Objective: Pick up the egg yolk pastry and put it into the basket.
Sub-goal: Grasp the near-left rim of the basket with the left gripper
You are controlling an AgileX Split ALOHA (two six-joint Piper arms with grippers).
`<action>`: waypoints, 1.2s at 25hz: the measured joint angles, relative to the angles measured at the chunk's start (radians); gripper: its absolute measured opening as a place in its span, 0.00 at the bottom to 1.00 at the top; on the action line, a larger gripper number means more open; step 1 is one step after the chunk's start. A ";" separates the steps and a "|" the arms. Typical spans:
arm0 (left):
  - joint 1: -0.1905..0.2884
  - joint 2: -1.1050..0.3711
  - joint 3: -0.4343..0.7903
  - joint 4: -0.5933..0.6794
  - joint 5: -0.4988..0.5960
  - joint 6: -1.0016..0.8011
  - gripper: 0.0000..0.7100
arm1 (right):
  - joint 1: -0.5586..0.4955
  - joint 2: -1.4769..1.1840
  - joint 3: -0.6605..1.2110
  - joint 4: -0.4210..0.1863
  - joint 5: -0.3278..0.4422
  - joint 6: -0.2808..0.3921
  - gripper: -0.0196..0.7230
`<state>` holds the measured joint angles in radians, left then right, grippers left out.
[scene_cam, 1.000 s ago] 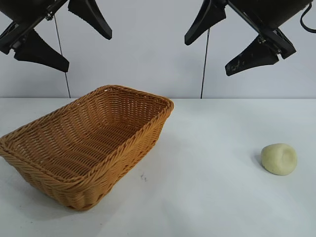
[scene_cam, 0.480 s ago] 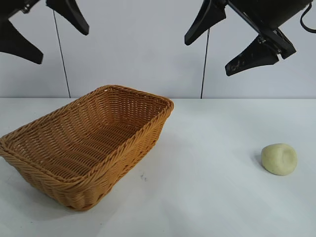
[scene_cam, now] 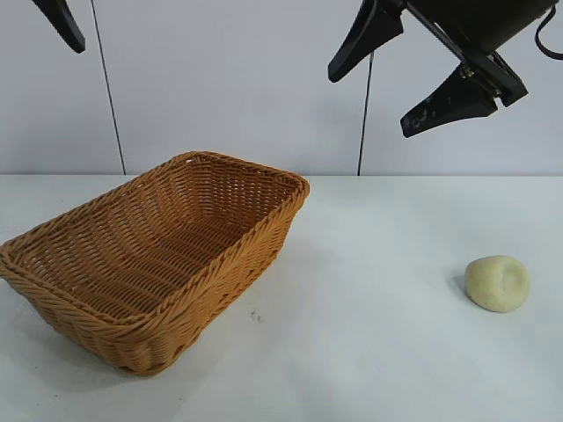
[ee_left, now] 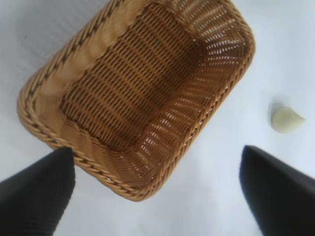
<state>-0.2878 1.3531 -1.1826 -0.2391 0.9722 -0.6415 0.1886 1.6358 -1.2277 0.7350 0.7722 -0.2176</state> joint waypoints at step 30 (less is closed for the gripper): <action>-0.011 0.335 0.271 0.147 -0.367 -0.474 0.98 | 0.000 0.000 0.000 0.002 0.005 0.000 0.87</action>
<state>-0.2988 1.6877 -0.9119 -0.0926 0.6047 -1.1151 0.1886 1.6358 -1.2277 0.7369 0.7771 -0.2176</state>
